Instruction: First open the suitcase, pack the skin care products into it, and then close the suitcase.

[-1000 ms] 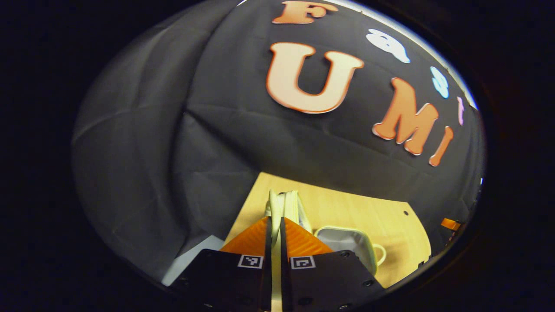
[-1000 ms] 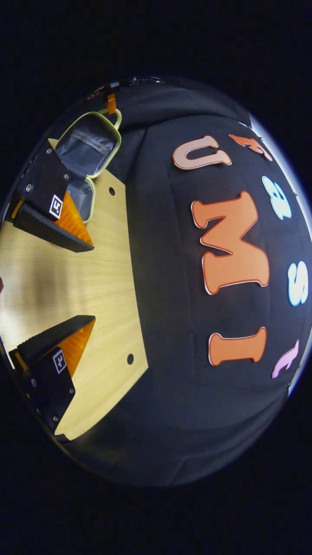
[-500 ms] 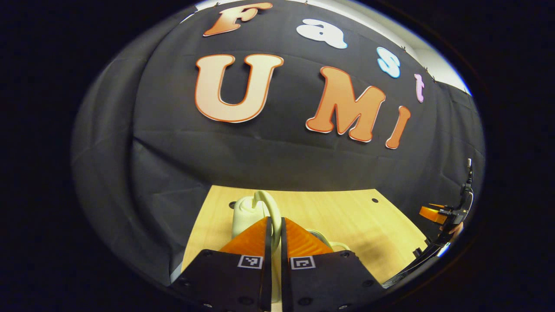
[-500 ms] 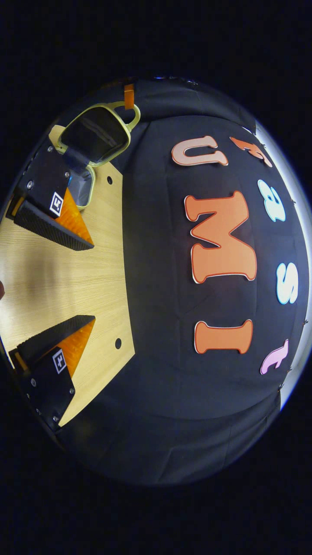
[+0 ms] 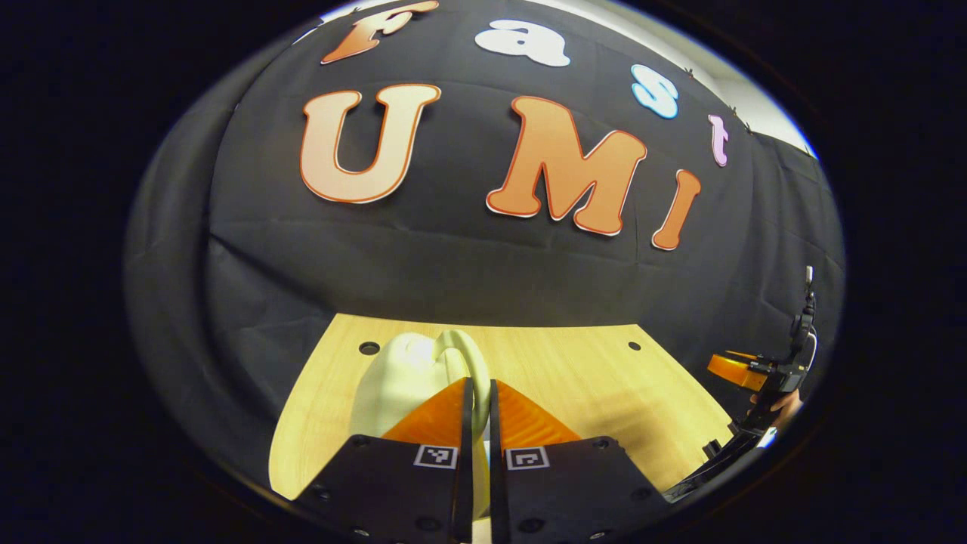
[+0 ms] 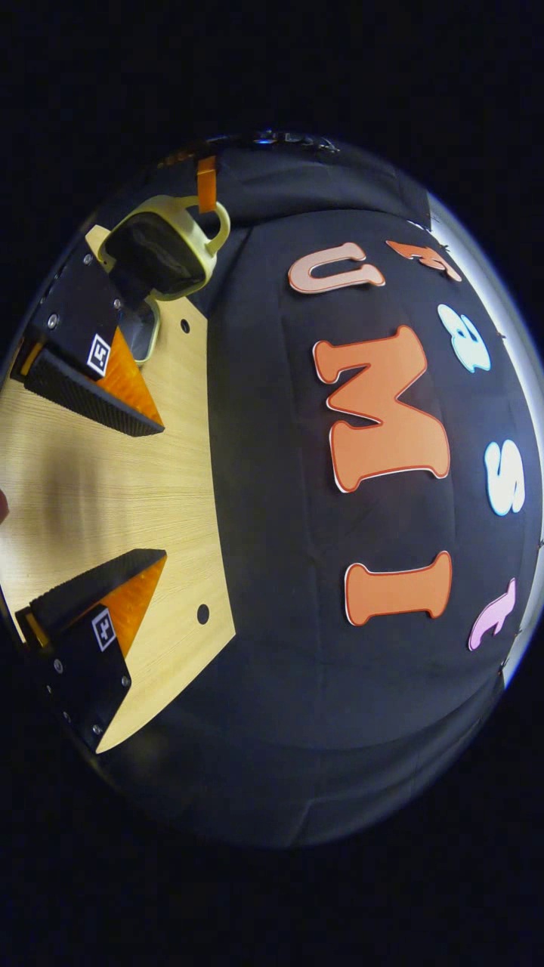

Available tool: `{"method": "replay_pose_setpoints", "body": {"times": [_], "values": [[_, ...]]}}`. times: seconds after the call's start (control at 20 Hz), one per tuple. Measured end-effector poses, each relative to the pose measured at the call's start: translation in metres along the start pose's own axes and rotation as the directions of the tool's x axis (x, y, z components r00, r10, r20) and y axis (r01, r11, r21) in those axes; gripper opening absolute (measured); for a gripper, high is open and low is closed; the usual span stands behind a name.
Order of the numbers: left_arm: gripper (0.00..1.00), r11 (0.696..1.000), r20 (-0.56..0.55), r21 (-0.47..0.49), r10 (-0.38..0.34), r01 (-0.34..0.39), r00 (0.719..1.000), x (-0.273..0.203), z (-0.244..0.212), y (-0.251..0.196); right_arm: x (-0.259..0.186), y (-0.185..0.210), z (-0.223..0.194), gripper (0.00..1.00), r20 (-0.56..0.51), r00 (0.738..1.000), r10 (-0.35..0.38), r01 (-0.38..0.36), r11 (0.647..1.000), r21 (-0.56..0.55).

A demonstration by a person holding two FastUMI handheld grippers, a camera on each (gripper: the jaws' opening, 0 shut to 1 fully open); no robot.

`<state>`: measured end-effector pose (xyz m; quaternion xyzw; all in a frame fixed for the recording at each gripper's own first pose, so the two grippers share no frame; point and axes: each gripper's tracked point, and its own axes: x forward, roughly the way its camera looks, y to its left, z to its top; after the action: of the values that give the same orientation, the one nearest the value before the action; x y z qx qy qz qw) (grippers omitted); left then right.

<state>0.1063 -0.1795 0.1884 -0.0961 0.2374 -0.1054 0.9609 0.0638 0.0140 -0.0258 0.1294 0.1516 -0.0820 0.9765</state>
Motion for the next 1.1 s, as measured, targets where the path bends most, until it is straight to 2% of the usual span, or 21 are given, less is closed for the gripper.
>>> {"method": "replay_pose_setpoints", "body": {"times": [0.25, 0.65, 0.9, 1.05, 1.1], "values": [[0.09, 0.997, -0.080, -0.018, -0.072, 0.071, 0.994, 0.041, -0.046, -0.068, 0.006, -0.032, 0.015, 0.95, 0.043, 0.999, 0.002, -0.001, 1.000, -0.014], [0.10, 0.994, -0.218, -0.027, -0.106, 0.102, 0.970, 0.080, -0.122, -0.118, 0.016, -0.056, 0.007, 0.95, 0.016, 1.000, 0.022, -0.022, 0.999, -0.037], [0.10, 0.994, -0.303, 0.078, -0.053, 0.081, 0.952, 0.101, -0.166, -0.129, 0.021, -0.055, 0.004, 0.95, 0.003, 0.999, 0.053, -0.052, 0.997, -0.050], [0.10, 0.991, -0.343, 0.123, -0.001, 0.046, 0.940, 0.113, -0.188, -0.134, 0.023, -0.051, 0.002, 0.95, -0.005, 0.997, 0.075, -0.075, 0.996, -0.057], [0.07, 0.989, -0.356, 0.147, 0.024, 0.030, 0.934, 0.114, -0.193, -0.135, 0.024, -0.050, 0.001, 0.95, -0.008, 0.996, 0.083, -0.084, 0.995, -0.061]]}}
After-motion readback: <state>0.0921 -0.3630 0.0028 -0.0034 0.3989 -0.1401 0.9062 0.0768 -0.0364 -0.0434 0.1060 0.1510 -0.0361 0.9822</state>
